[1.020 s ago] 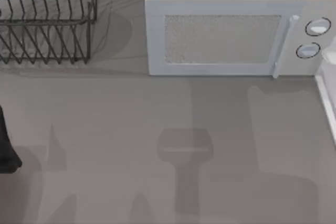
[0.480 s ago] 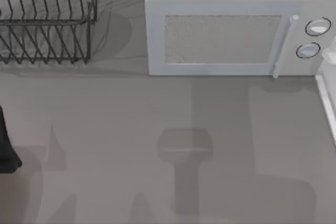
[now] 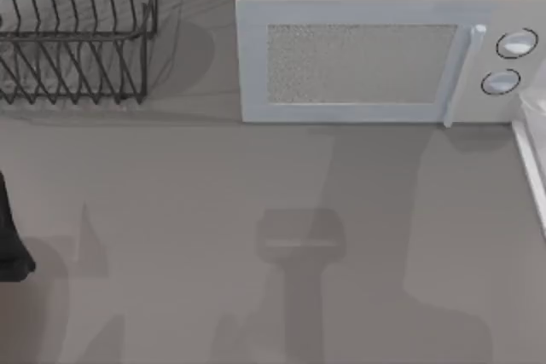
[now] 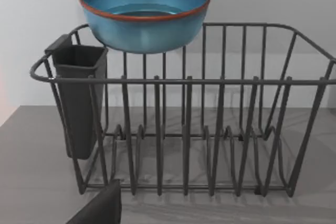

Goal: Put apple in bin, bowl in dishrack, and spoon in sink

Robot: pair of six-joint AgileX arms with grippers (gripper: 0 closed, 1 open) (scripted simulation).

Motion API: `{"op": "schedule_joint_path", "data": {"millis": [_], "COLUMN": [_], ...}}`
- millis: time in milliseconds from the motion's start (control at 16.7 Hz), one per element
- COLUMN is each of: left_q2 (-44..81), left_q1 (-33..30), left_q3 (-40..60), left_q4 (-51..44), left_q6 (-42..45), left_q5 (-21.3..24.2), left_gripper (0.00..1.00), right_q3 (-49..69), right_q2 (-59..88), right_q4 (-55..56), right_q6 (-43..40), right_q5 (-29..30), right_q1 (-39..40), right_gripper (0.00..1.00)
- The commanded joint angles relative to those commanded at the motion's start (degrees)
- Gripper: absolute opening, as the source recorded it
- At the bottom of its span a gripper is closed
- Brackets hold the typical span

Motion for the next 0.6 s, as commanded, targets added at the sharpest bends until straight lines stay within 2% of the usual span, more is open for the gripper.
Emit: {"op": "schedule_joint_path", "data": {"millis": [360,600], "left_q2": [0.0,0.0], "left_q1": [0.0,0.0], "left_q3": [0.0,0.0], "left_q4": [0.0,0.0], "left_q6": [0.0,0.0], "left_q5": [0.0,0.0], "left_gripper": [1.0,1.0], "right_q3": [-2.27,-2.27], "right_q2": [-0.84,-0.84], "right_q4": [1.8,1.8], "right_q6": [-0.03,-0.03], "right_q5": [-0.02,-0.02], "right_q1": [0.03,0.03], "right_gripper": [0.0,0.3]}}
